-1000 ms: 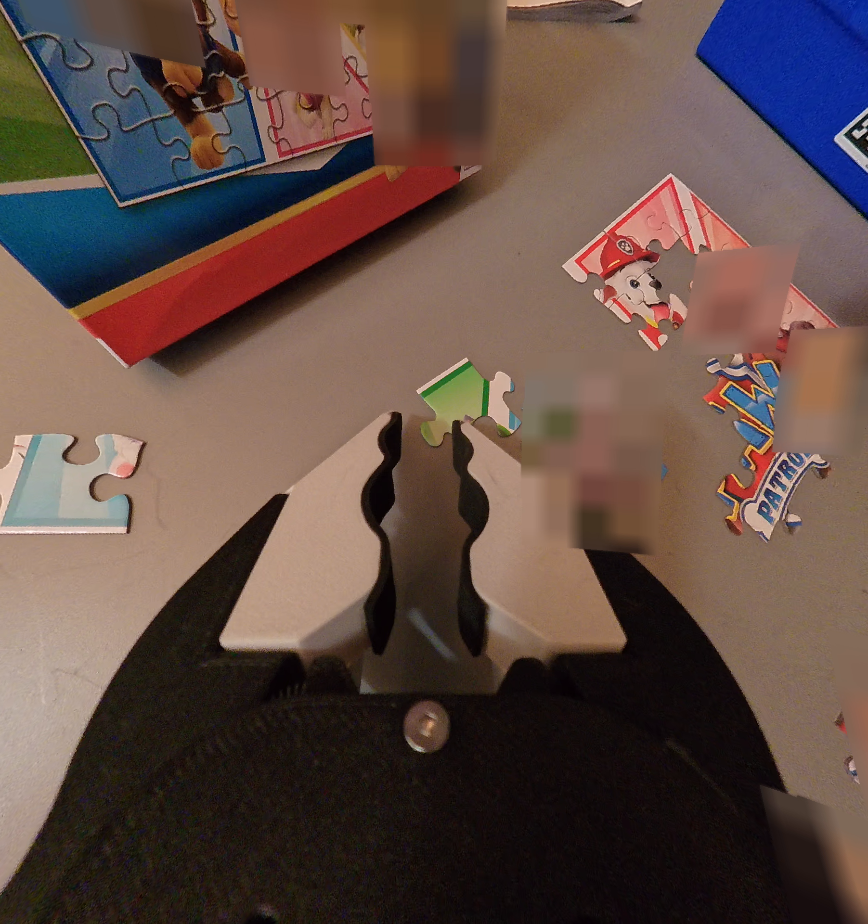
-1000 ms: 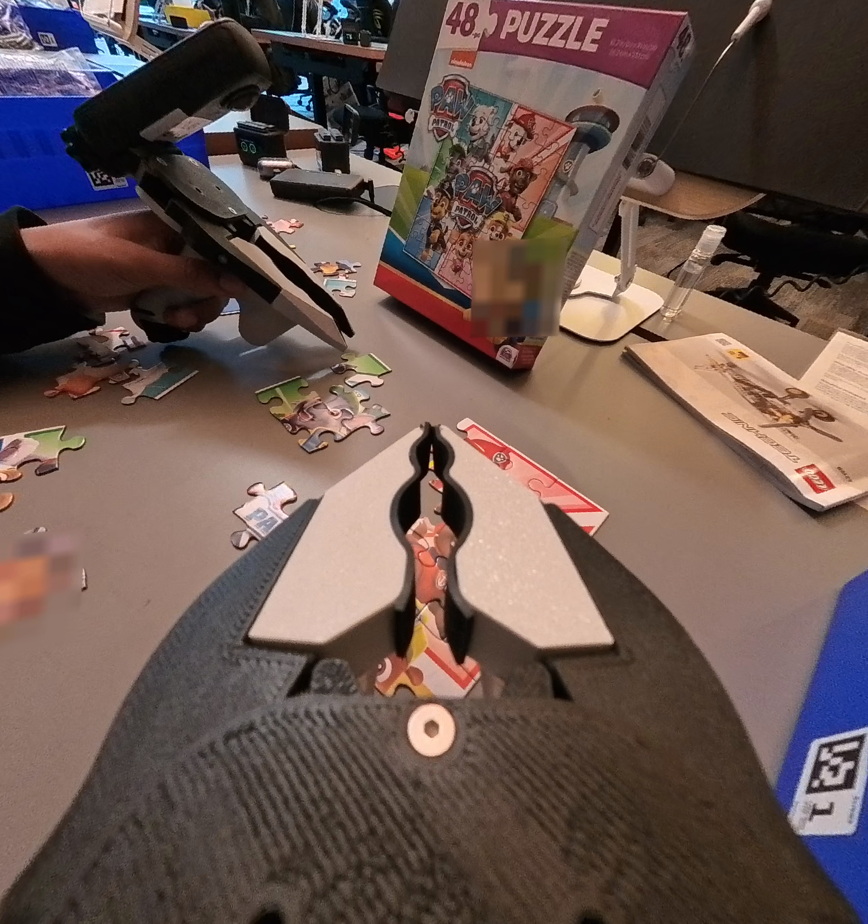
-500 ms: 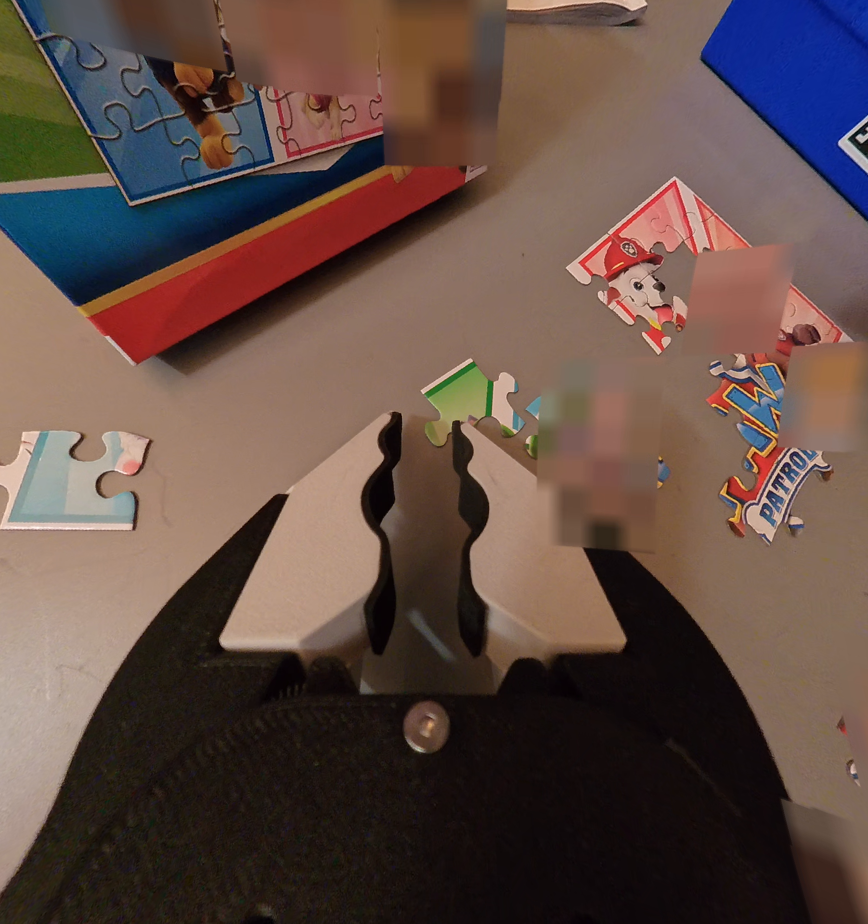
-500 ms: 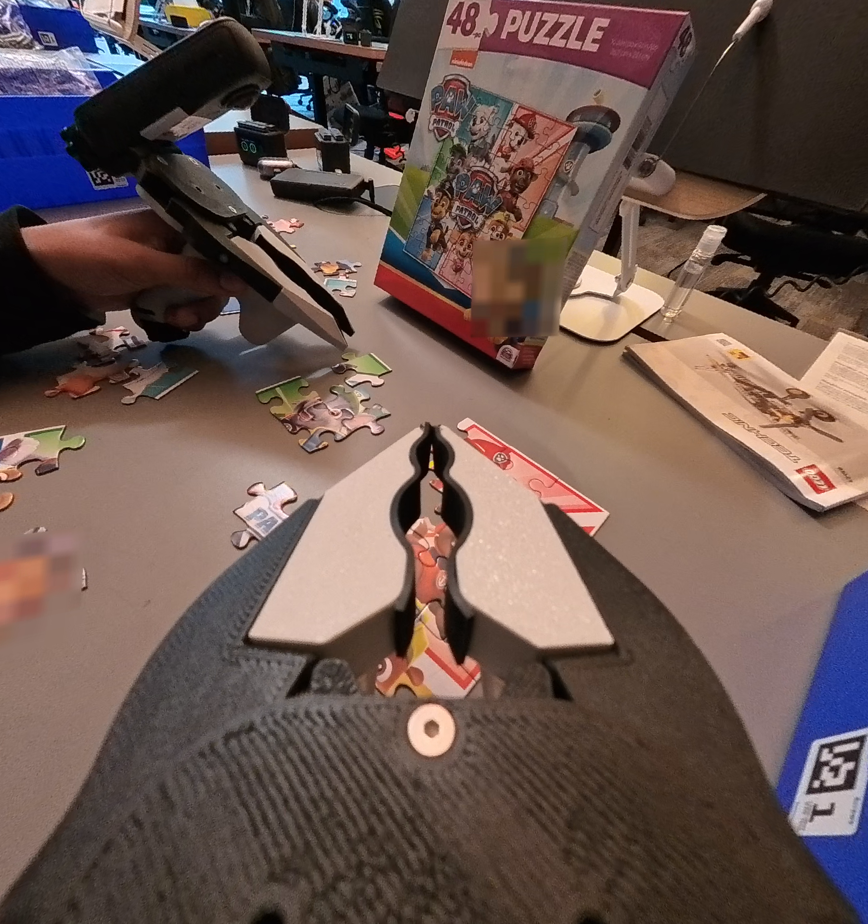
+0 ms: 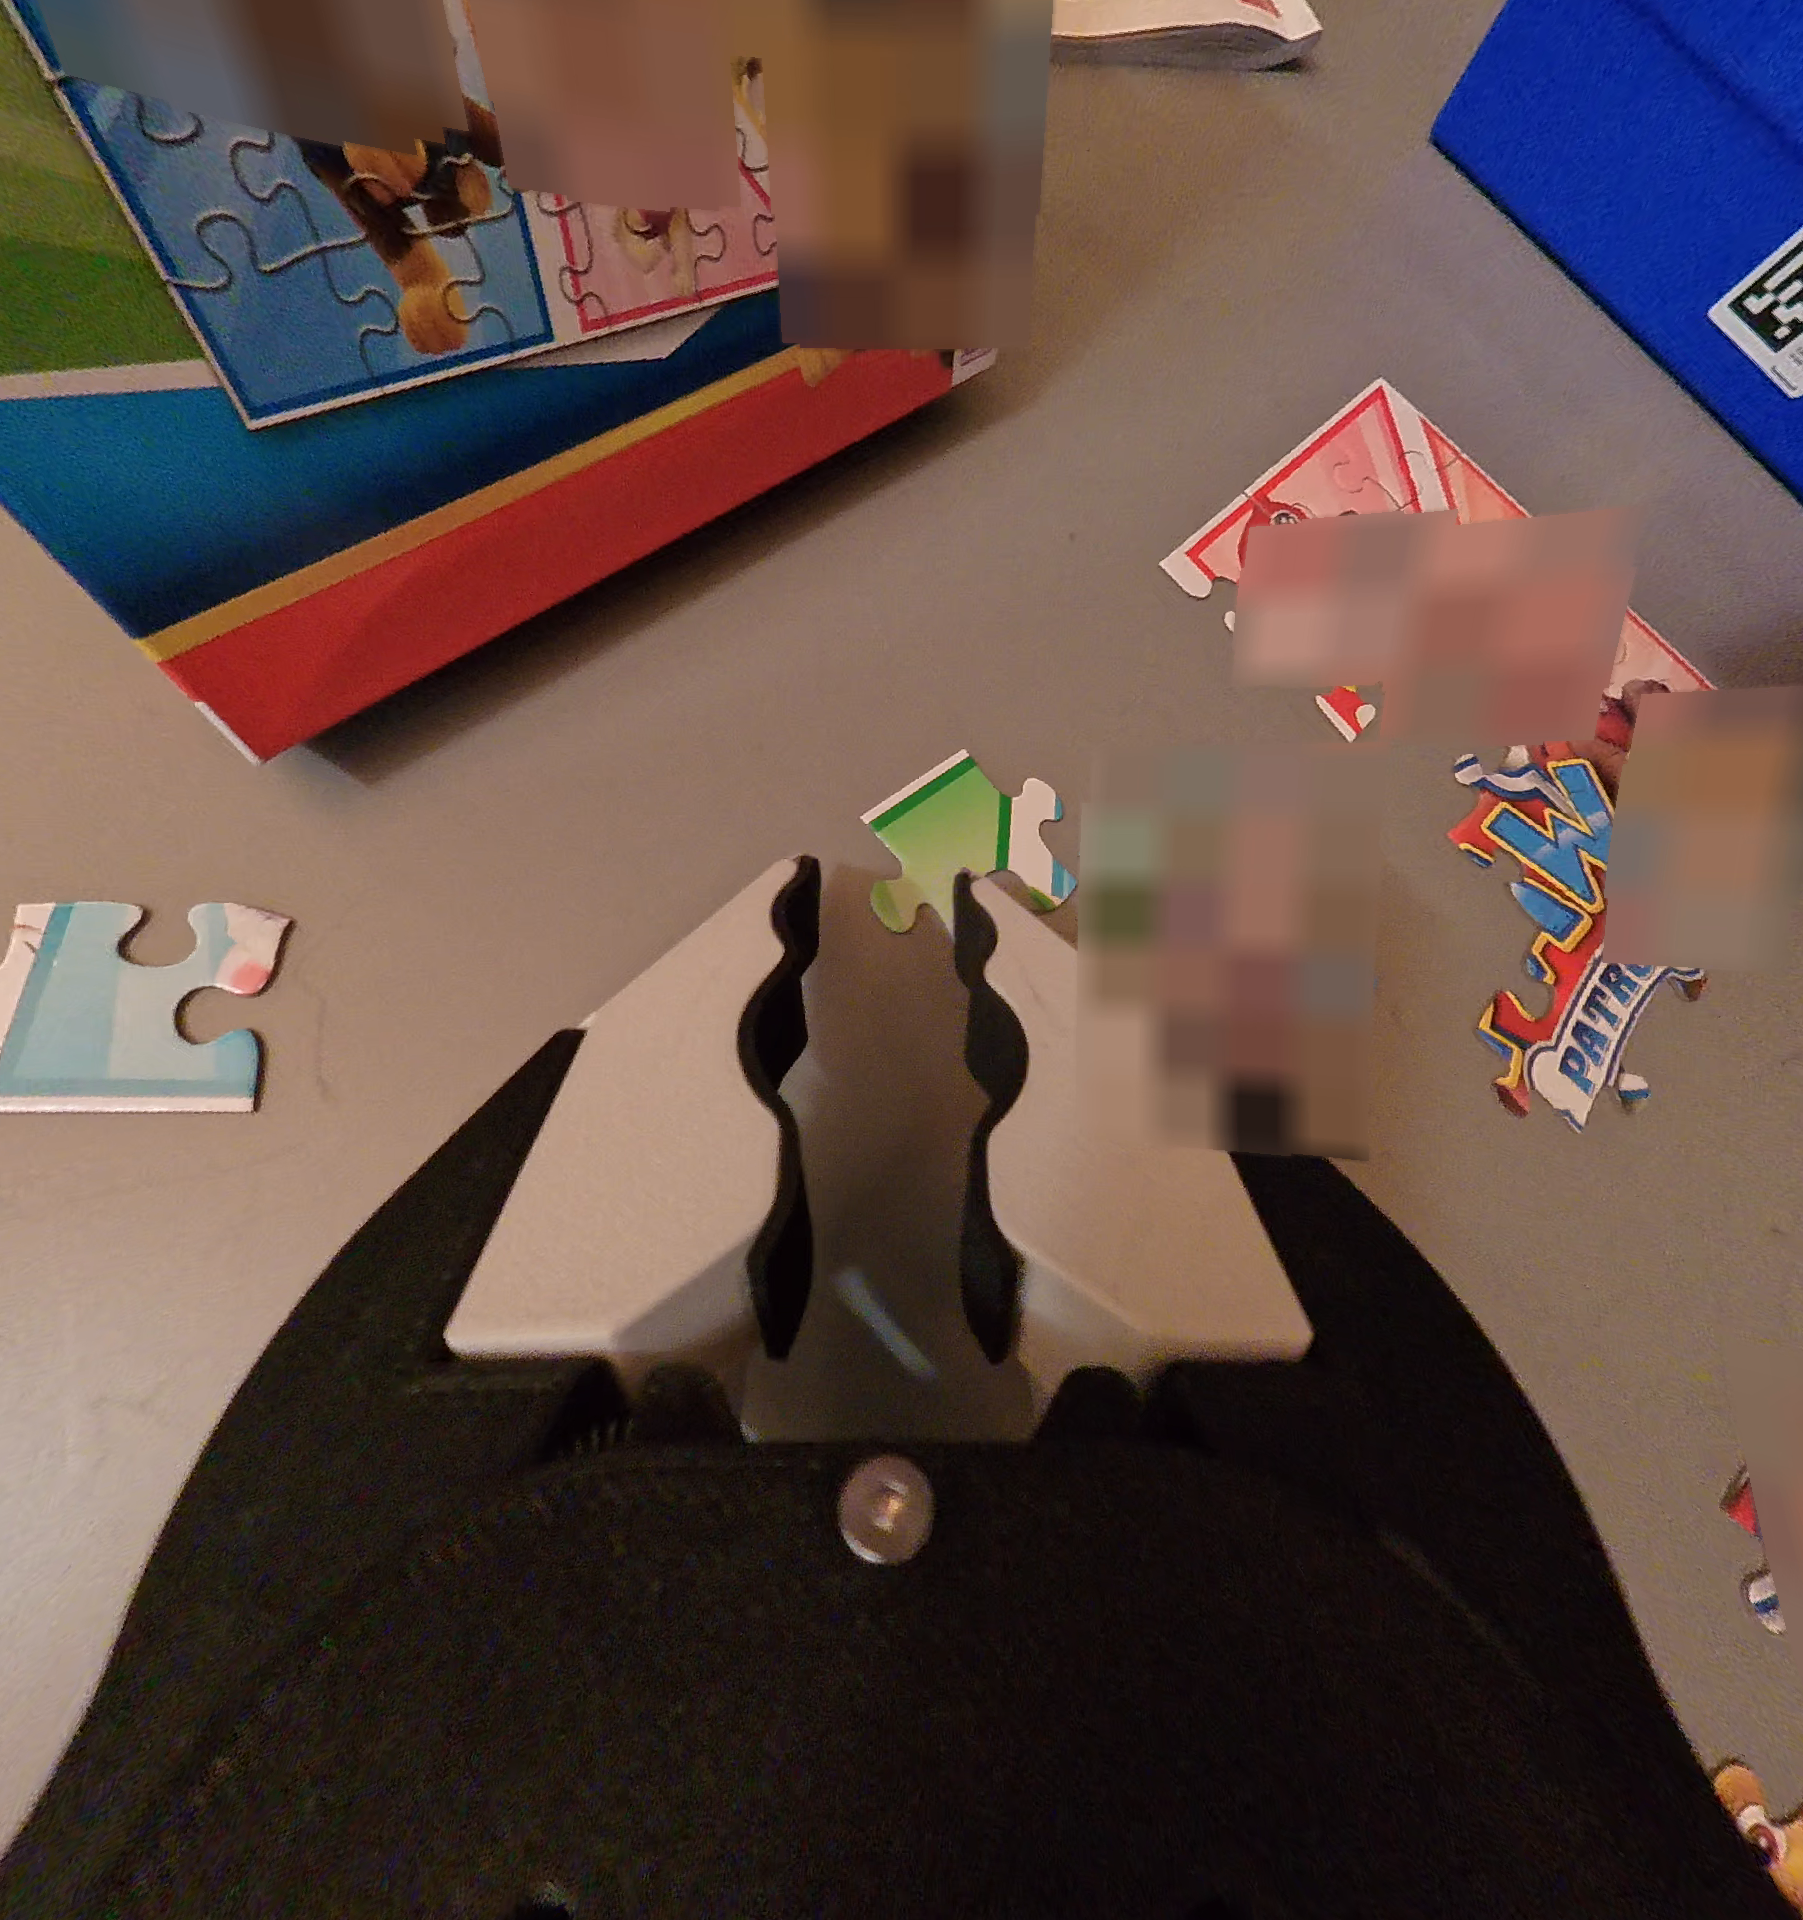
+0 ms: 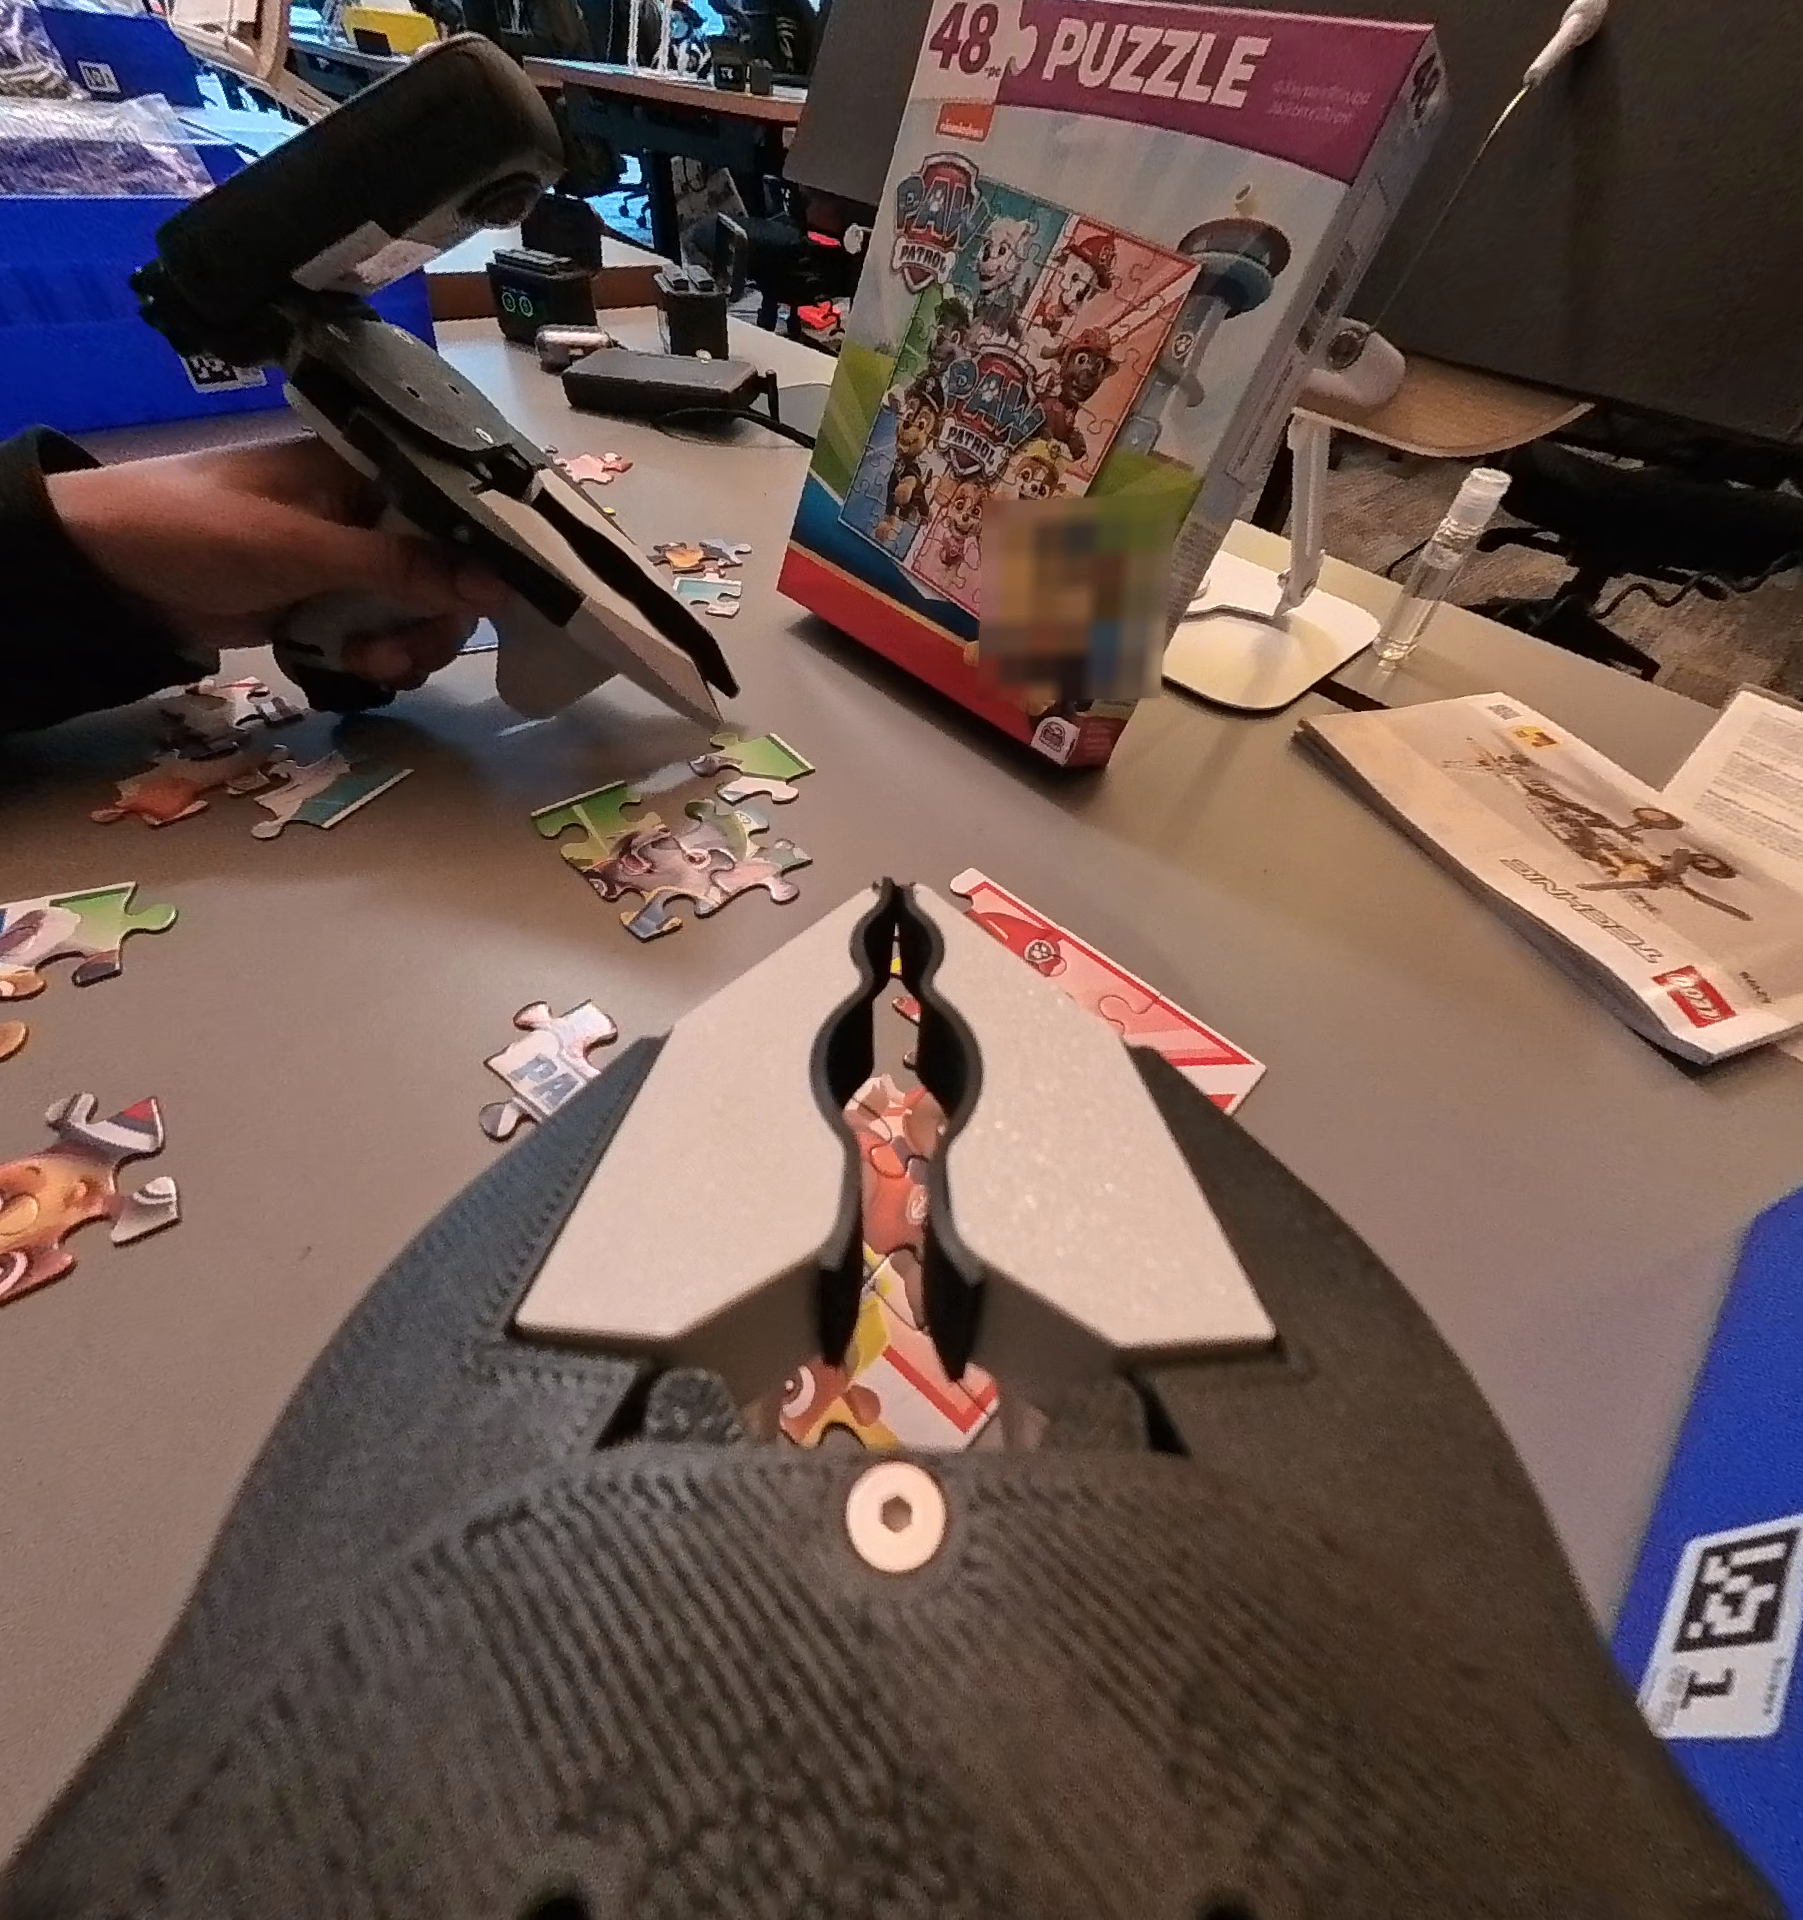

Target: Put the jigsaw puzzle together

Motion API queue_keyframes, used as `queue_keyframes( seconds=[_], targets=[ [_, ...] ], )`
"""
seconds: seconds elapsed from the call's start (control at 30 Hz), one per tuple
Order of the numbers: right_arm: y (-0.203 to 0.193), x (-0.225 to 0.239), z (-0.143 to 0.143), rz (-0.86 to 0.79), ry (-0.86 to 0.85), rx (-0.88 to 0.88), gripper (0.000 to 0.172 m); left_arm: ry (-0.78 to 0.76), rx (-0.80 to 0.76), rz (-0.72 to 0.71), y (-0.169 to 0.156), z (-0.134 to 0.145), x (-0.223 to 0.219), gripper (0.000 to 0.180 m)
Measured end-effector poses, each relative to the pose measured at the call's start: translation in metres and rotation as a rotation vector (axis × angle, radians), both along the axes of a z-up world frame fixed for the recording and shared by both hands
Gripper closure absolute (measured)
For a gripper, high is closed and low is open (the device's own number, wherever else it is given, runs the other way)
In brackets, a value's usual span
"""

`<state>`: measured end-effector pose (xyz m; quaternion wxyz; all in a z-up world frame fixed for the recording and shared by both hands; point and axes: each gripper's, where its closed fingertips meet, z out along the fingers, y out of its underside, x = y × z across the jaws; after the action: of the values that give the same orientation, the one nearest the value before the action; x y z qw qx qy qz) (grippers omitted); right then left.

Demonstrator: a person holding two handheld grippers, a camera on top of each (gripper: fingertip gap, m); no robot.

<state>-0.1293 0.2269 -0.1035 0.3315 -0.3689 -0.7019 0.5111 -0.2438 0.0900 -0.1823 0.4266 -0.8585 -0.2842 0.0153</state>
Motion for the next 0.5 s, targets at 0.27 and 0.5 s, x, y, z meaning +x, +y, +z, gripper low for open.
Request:
queue_keyframes(
  seconds=[0.27, 0.5],
  targets=[
    [0.0, 0.0, 0.0, 0.0, -0.001, 0.002, 0.172, 0.048, -0.098, -0.044, 0.001, -0.01, 0.003, 0.143],
    [0.0, 0.0, -0.001, -0.003, -0.001, 0.006, 0.172, 0.063, -0.149, -0.036, -0.006, -0.011, 0.003, 0.149]
  ],
)
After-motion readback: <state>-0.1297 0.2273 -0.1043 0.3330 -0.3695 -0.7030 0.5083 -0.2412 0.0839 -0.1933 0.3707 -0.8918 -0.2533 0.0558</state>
